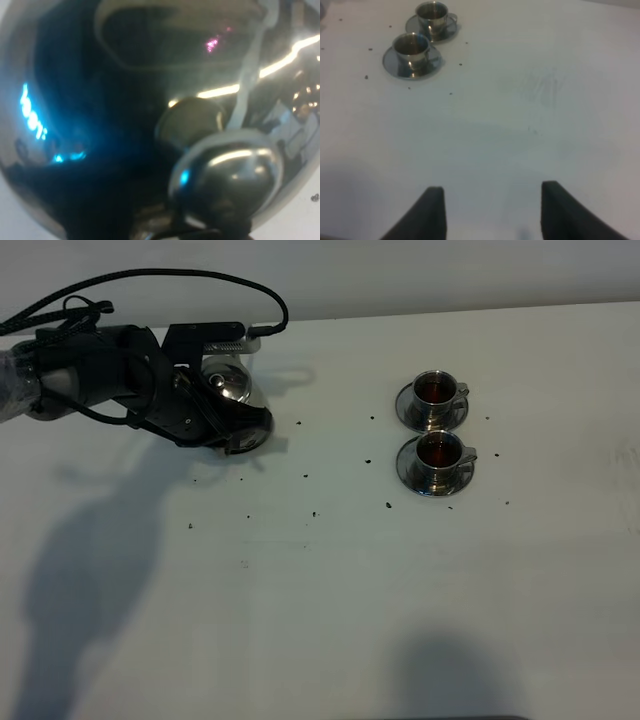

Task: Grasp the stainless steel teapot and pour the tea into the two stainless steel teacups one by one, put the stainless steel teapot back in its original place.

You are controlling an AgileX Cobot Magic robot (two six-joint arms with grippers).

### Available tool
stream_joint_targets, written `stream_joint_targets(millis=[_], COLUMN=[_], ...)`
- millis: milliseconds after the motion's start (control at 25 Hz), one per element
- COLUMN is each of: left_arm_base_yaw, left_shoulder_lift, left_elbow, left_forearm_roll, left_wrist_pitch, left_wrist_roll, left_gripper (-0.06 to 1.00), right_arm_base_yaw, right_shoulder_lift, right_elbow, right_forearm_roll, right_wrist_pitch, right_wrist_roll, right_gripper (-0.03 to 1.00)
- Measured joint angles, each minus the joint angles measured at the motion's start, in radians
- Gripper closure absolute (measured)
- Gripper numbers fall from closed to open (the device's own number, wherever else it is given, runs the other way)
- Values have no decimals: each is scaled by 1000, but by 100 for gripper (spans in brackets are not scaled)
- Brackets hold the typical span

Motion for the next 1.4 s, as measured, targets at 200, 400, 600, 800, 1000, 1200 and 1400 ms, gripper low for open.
stream_joint_targets(millis=[200, 400, 600, 800, 1000, 1200, 1400], left_arm_base_yaw=[0, 0, 0, 0, 0, 0, 0], left_shoulder_lift=[0, 0, 0, 0, 16, 20, 21], left_elbow=[0, 0, 0, 0, 0, 0, 0], left_forearm_roll=[-16, -25, -25, -25, -25, -25, -25], left_wrist_pitch=[-3, 6, 5, 5, -1, -19, -20], left_wrist_roll=[6, 8, 8, 8, 10, 15, 15], left_gripper=[73, 73, 73, 73, 73, 73, 73], right_arm_base_yaw=[0, 0, 0, 0, 0, 0, 0], right_shoulder_lift=[0, 0, 0, 0, 0, 0, 0], right_elbow=[0, 0, 0, 0, 0, 0, 0], right_forearm_roll=[0, 0, 0, 0, 0, 0, 0], right_wrist_pitch=[0, 0, 0, 0, 0, 0, 0], right_wrist_roll=[0, -1, -1, 0, 0, 0, -1], right_gripper=[55, 55, 55, 55, 55, 55, 55])
